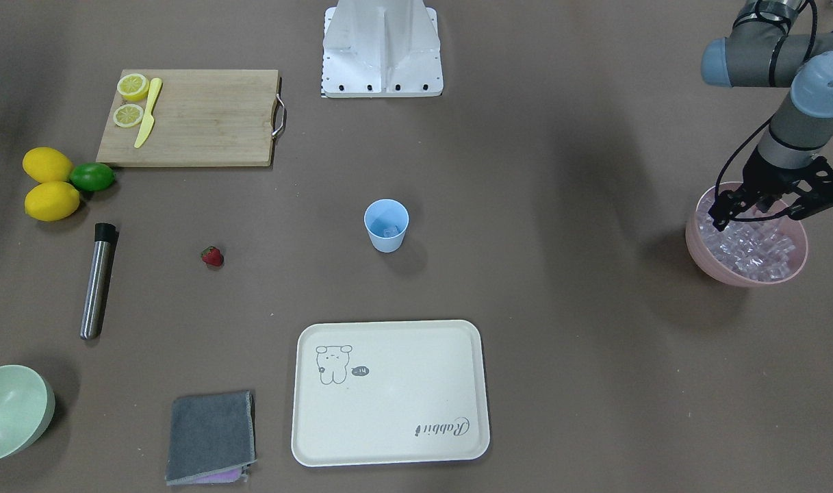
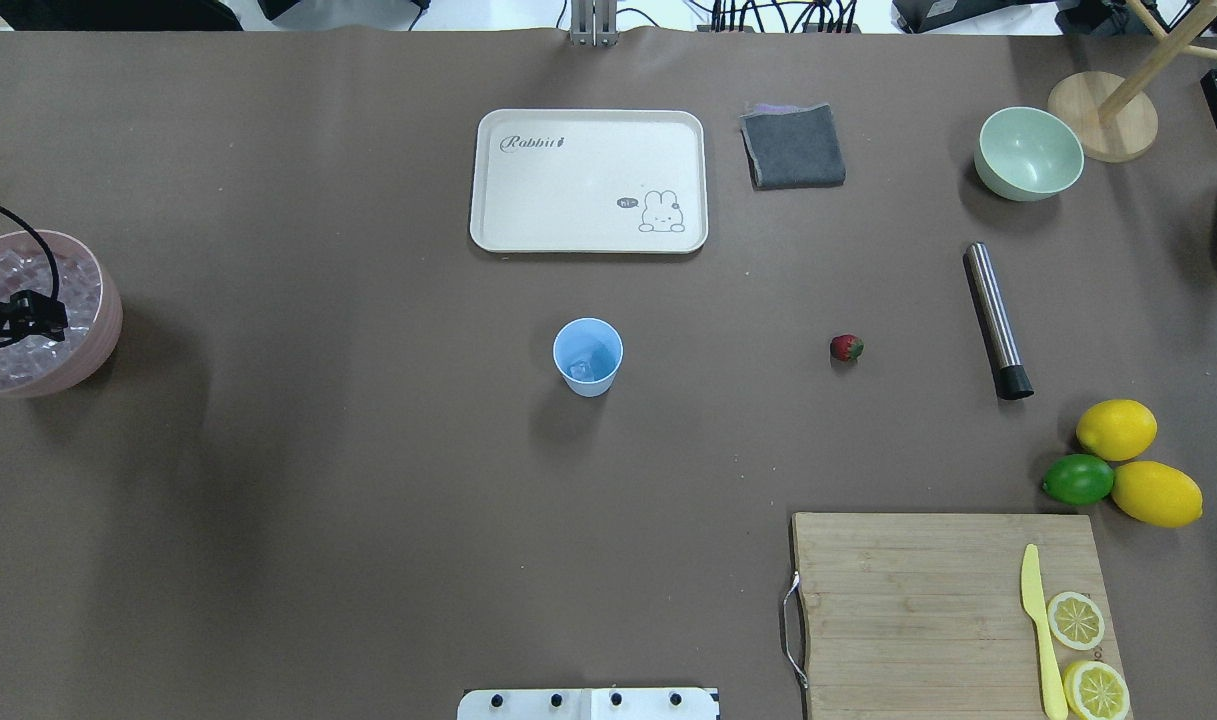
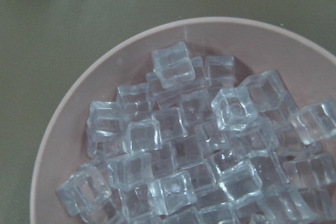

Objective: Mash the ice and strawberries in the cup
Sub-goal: 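Grasp another ice cube from the pink bowl with the left gripper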

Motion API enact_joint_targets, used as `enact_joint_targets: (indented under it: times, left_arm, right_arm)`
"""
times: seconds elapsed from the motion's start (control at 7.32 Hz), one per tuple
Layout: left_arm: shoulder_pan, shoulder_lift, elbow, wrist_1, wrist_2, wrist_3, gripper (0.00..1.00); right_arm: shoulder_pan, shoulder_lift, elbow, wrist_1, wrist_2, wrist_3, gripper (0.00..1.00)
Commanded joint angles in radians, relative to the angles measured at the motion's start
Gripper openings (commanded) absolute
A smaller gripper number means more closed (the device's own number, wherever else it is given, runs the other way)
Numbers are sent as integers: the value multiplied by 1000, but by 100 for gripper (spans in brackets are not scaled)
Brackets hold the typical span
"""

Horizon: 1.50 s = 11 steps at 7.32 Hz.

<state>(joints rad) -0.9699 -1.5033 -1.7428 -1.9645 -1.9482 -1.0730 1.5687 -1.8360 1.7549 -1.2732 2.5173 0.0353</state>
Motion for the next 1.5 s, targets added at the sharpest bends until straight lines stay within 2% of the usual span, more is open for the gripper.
enact_joint_targets:
  times: [0.0, 0.14, 0.27, 0.55, 0.68, 1.23, 1.37]
  left_arm:
    - [7, 0, 19, -28, 0, -5, 97]
    - [7, -1, 19, -28, 0, -8, 97]
    - [7, 0, 19, -28, 0, -10, 91]
    - [7, 0, 19, -28, 2, -16, 46]
    - [7, 2, 17, -27, 14, -16, 0]
    - [-9, 3, -52, 39, 6, 19, 0]
    - [-22, 2, -63, 42, -26, 51, 0]
  right_arm:
    - [1, -2, -2, 0, 3, 0, 100]
    - [1, -3, 0, 0, 6, -2, 100]
    - [1, -5, -2, 0, 6, -2, 100]
    - [7, -8, 0, 0, 20, 0, 100]
    - [17, -12, 0, 0, 41, -2, 100]
    - [22, -14, 2, -3, 43, 0, 100]
    - [22, -14, 0, -3, 43, 0, 100]
